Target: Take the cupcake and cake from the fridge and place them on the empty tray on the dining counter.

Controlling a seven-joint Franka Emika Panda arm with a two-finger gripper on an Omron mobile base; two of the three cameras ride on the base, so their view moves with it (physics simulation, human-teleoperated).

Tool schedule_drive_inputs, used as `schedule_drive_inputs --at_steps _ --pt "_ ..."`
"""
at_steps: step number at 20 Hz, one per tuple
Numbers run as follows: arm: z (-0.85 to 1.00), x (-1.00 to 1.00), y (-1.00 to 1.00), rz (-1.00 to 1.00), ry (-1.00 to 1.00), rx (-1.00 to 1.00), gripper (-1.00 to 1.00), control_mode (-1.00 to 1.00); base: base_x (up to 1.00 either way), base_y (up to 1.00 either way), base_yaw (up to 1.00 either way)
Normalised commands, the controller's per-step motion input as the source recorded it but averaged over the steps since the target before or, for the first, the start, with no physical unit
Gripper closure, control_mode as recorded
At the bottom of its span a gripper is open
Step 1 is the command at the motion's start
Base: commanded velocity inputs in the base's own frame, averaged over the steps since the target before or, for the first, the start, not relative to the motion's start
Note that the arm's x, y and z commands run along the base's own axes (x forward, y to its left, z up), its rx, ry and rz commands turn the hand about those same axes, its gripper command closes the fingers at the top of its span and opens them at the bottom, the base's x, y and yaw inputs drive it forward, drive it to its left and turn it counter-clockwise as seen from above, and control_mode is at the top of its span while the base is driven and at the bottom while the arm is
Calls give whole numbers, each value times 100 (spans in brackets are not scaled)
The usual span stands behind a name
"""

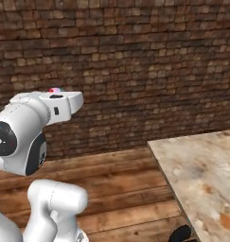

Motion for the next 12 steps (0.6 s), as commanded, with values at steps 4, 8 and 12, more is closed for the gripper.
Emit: schedule_drive_inputs --at_steps 4,8,12 --pt "0 0 0 0 0 0 100 100 100 1 -45" --pt "0 0 0 0 0 0 100 100 100 6 -44" --pt "0 0 0 0 0 0 100 100 100 8 -44"
